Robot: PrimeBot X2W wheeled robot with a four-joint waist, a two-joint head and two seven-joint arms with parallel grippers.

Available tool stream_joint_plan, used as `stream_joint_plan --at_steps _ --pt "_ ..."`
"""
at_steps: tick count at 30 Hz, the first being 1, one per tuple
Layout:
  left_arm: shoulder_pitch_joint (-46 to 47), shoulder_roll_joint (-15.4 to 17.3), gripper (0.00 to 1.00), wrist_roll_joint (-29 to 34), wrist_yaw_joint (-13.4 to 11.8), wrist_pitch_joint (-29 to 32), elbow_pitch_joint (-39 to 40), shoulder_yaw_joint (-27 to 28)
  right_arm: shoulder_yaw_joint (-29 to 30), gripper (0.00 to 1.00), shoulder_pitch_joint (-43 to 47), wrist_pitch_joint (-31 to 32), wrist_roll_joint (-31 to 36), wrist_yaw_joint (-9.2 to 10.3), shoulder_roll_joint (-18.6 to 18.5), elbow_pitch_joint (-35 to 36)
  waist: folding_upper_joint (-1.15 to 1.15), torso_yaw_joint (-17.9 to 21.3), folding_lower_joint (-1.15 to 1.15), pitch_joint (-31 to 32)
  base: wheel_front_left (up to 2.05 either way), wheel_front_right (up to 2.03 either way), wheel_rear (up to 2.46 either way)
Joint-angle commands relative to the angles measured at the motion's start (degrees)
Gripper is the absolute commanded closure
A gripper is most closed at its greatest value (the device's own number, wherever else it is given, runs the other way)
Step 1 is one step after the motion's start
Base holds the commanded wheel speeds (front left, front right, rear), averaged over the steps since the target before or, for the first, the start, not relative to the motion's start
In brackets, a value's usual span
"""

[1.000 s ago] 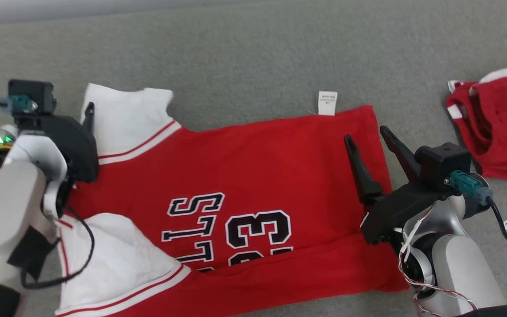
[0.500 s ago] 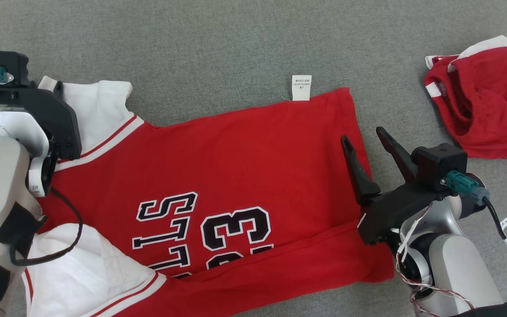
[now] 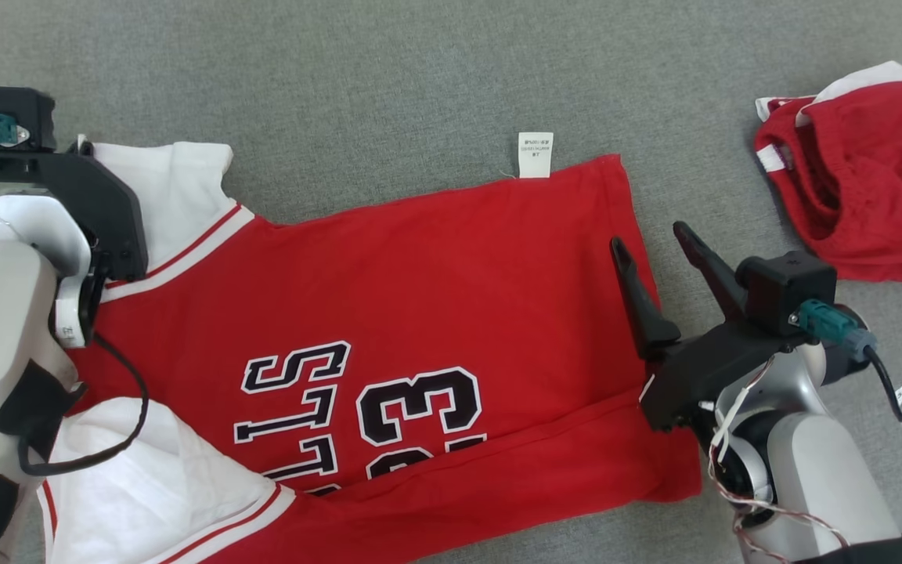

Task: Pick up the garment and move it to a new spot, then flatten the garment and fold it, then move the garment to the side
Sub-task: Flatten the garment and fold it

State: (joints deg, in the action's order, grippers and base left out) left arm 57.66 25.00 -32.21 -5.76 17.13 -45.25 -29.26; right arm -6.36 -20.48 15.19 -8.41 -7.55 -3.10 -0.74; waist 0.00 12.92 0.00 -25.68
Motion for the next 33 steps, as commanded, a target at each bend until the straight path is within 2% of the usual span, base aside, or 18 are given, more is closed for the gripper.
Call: stream_joint_plan --at_steps 1,4,6,10,13,20,27,33 --pt "-0.84 -0.14 1.0 -0.03 -0.28 -0.5 0.22 -0.16 0.03 0.0 -0.84 0.19 -0.42 0.13 -0.3 0.19 0.0 -0.12 0.0 -0.38 0.0 0.0 0.0" --pt "-0.96 -0.62 1.0 0.85 -0.95 -2.06 0.92 -0.73 0.71 0.0 -2.02 0.72 0.24 0.13 -1.23 0.17 0.0 -0.55 0.0 -0.8 0.0 0.0 0.0" --pt "-0.81 -1.02 1.0 2.26 -2.31 -3.24 1.38 -1.54 1.75 0.0 -2.84 1.96 1.03 0.13 -1.92 -0.07 0.0 -1.14 0.0 -0.95 0.0 0.0 0.0" --pt "-1.41 -3.38 1.0 3.38 -4.56 -5.53 2.87 -2.64 4.33 0.0 -4.93 7.7 2.48 0.13 -2.51 -0.13 0.0 -2.8 0.0 -0.88 0.0 0.0 0.0" --pt "-1.82 -4.6 1.0 3.29 -5.29 -6.59 3.12 -3.03 5.48 0.0 -6.8 11.82 3.51 0.13 -2.68 0.7 0.0 -3.83 0.0 -0.64 0.0 0.0 0.0" --pt "-1.82 -6.12 1.0 2.5 -5.16 -8.76 1.84 -3.12 4.29 0.0 -12.24 17.22 5.35 0.13 -5.21 -0.51 0.0 -5.54 0.0 -0.83 0.0 0.0 0.0" --pt "-0.28 -7.48 1.0 2.08 -3.99 -9.8 -0.69 -3.5 3.38 0.0 -16.18 24.1 5.4 0.13 -7.97 -7.04 0.0 -6.89 0.0 -1.49 0.0 0.0 0.0" --pt "1.03 -7.75 1.0 1.97 -3.32 -10.53 -2.27 -3.85 1.93 0.0 -18.15 24.94 4.68 0.13 -9.62 -9.65 0.0 -7.23 0.0 -2.03 0.0 0.0 0.0"
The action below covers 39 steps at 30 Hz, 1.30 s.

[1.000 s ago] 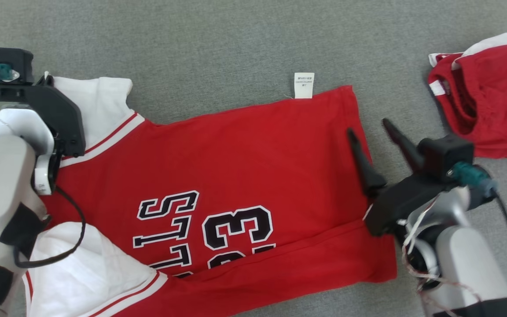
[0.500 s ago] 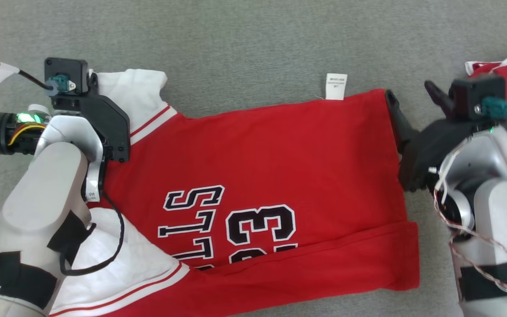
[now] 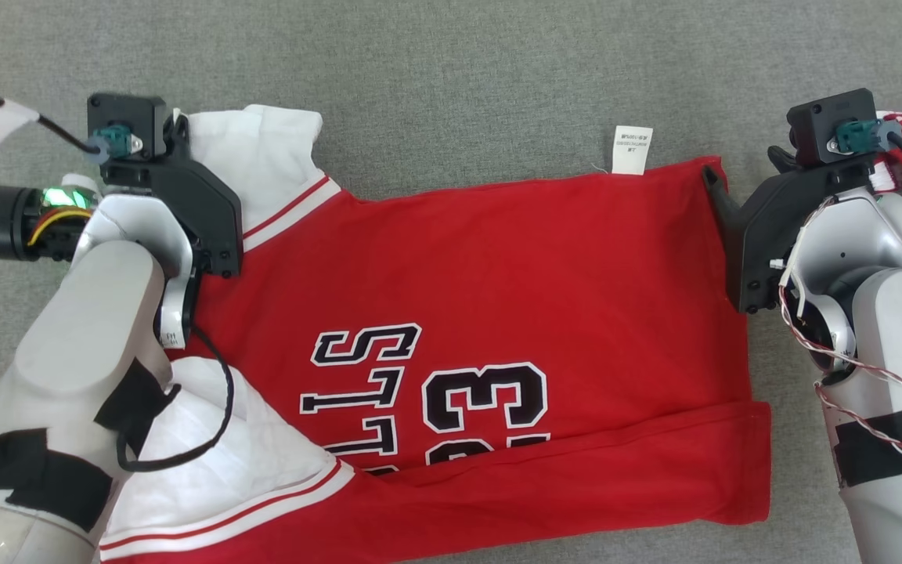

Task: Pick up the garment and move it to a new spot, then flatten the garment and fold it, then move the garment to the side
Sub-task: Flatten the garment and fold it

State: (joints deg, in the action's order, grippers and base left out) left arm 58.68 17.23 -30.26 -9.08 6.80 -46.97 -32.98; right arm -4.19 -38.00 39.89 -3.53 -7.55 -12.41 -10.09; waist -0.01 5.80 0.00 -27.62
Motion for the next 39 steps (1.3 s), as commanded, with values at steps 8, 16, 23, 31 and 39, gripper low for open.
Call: stream_joint_plan --at_steps 8,16,23,31,39 --pt "1.22 -0.37 1.0 -0.24 0.88 -0.75 -2.15 -0.61 -1.44 0.05 -1.94 1.58 -1.58 0.13 -1.19 -3.62 0.01 -0.69 0.0 -0.74 0.0 0.0 0.0" --pt "1.88 -1.11 1.0 -0.53 1.37 -1.5 -4.1 -1.16 -3.49 0.51 -1.8 1.83 -3.84 0.13 -1.83 -6.66 0.01 -1.32 0.0 -0.96 0.0 0.0 0.0" --pt "2.27 -1.26 1.0 -0.16 1.84 -5.32 -4.67 -1.31 -4.51 1.0 -2.21 -0.36 -4.76 0.13 -2.32 -7.73 0.01 -1.64 0.0 -0.62 0.0 0.0 0.0" --pt "2.79 -1.24 1.0 0.11 1.49 -11.82 -4.98 -0.82 -3.71 1.0 -2.36 -4.2 -3.74 0.13 -2.1 -9.16 0.01 -1.95 0.0 0.35 0.0 0.0 0.0" --pt "-1.26 -1.96 1.0 -1.88 0.48 -19.82 -1.69 1.39 -2.58 1.0 -0.07 -7.81 -4.52 0.13 -2.31 -9.24 0.01 -3.59 0.0 2.73 0.0 0.0 0.0"
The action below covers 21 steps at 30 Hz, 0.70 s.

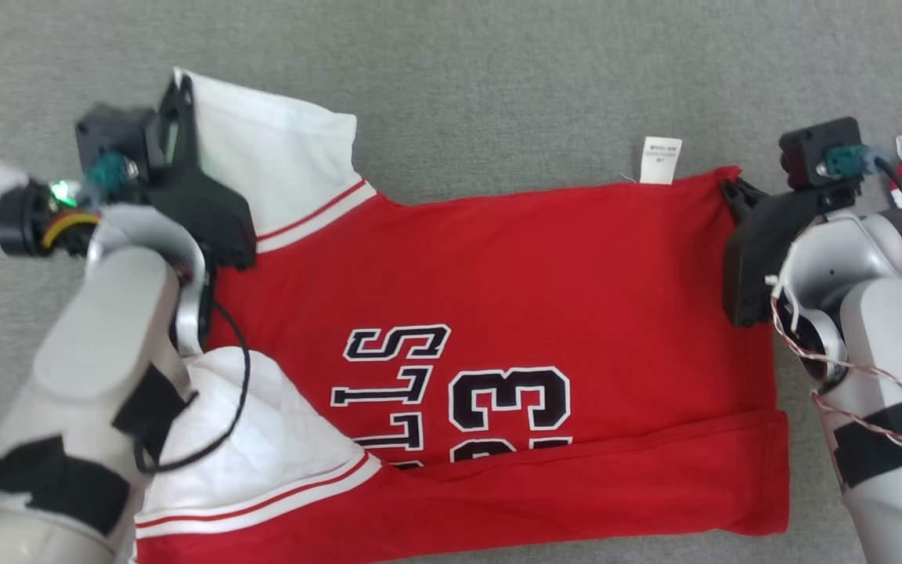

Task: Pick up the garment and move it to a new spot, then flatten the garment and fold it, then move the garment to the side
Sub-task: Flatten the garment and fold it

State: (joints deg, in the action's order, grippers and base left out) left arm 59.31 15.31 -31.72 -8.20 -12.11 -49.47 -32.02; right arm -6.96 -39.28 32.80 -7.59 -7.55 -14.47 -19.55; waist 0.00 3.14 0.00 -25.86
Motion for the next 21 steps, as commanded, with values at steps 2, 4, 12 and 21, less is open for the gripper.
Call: stream_joint_plan --at_steps 2,4,12,21 --pt "-3.77 -0.03 1.0 -0.78 -0.81 -2.04 3.08 1.2 0.74 1.0 2.25 -1.86 -0.51 0.13 -0.67 0.84 0.0 -1.58 0.0 1.73 0.0 0.0 0.0" --pt "-6.11 0.19 1.0 -0.9 -1.53 -2.75 6.23 2.13 1.6 1.0 3.39 -3.41 -0.3 0.13 -0.8 1.64 0.0 -2.22 0.0 2.53 0.0 0.0 0.0" --pt "-19.1 0.36 1.0 1.14 -4.37 -3.04 24.02 7.56 3.77 1.0 9.4 -6.92 0.66 0.13 -0.37 5.21 0.0 -4.2 0.0 5.22 0.0 0.0 0.0" --pt "-35.5 0.73 1.0 1.71 -5.01 -3.08 37.04 11.26 -0.87 1.0 15.31 -4.51 -0.97 0.13 -5.13 8.96 0.0 -4.96 0.0 8.56 0.0 0.0 0.0"
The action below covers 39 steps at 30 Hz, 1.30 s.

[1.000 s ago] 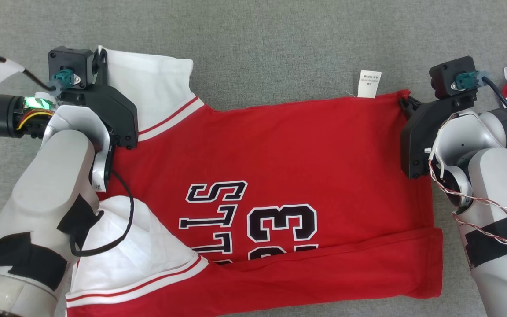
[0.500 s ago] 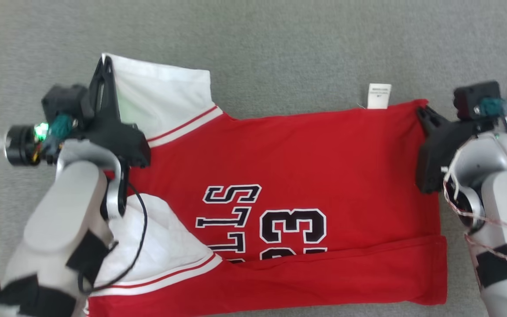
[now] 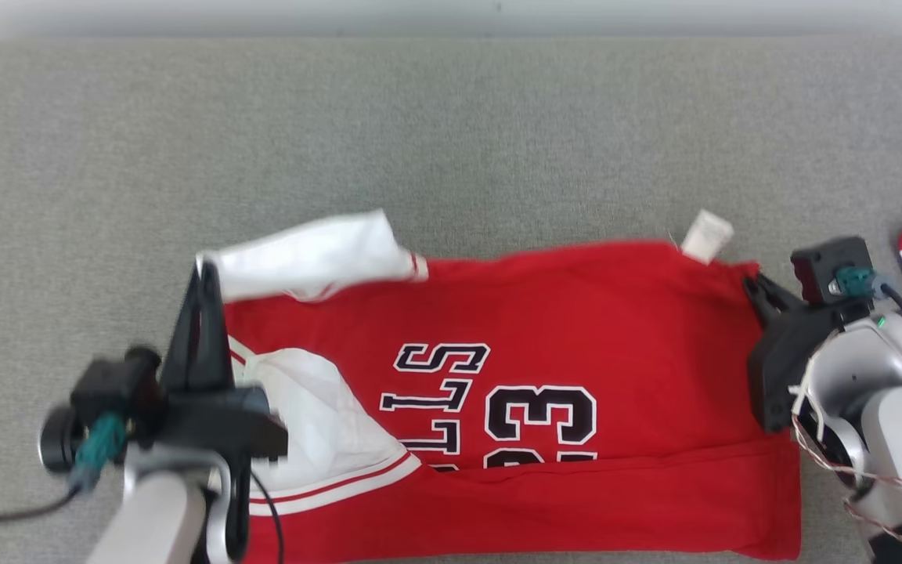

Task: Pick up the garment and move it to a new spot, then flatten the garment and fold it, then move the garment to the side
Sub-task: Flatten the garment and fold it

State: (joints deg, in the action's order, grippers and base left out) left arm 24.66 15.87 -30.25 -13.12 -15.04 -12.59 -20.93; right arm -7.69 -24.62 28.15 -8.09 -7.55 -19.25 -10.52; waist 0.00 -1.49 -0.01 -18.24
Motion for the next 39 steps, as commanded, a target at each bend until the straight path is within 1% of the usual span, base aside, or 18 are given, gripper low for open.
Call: stream_joint_plan --at_steps 1,6,11,12,16,21,28,39 --pt "-2.57 -0.02 1.0 -0.3 0.13 -0.15 1.26 0.39 -0.53 1.0 1.27 0.59 -0.74 0.13 -1.09 0.09 0.0 -0.38 0.01 1.34 0.0 0.0 0.0" --pt "-9.95 -0.2 1.0 -1.76 0.72 -0.16 5.02 0.22 -4.93 1.0 3.51 2.87 -3.48 0.13 -5.65 0.68 0.0 -0.57 0.01 3.55 0.0 0.0 0.0" --pt "-15.19 -0.81 1.0 -3.92 -0.39 0.0 7.72 0.95 -8.01 1.0 4.23 4.56 -6.35 0.13 -9.69 1.2 0.0 -0.8 0.01 5.25 0.0 0.0 0.0" --pt "-16.82 -0.58 1.0 -4.51 -0.68 0.15 8.86 1.27 -9.17 1.0 4.39 5.15 -7.02 0.13 -11.39 1.64 0.0 -0.95 0.01 5.74 0.0 0.0 0.0" --pt "-19.35 -0.61 1.0 -5.84 -0.66 1.01 10.78 0.97 -12.76 1.0 4.72 6.85 -9.03 0.13 -14.93 3.05 0.0 -1.22 0.01 6.37 0.0 0.0 0.0" --pt "-21.55 -1.3 1.0 -6.92 -1.06 1.76 11.8 0.27 -15.87 1.0 4.78 9.0 -12.93 0.13 -18.04 3.96 0.0 -1.69 0.01 6.84 0.0 0.0 0.0" --pt "-24.36 -1.82 1.0 -8.02 -1.37 1.93 12.75 0.04 -15.1 1.0 5.0 9.48 -14.78 0.13 -20.27 4.36 0.0 -2.1 0.01 7.18 0.0 0.0 0.0" --pt "-27.49 -0.52 1.0 -9.91 -1.49 4.02 11.63 -0.02 -15.55 1.0 7.54 11.62 -15.61 0.13 -22.06 5.89 0.0 -2.8 0.01 7.43 0.0 0.0 0.0"
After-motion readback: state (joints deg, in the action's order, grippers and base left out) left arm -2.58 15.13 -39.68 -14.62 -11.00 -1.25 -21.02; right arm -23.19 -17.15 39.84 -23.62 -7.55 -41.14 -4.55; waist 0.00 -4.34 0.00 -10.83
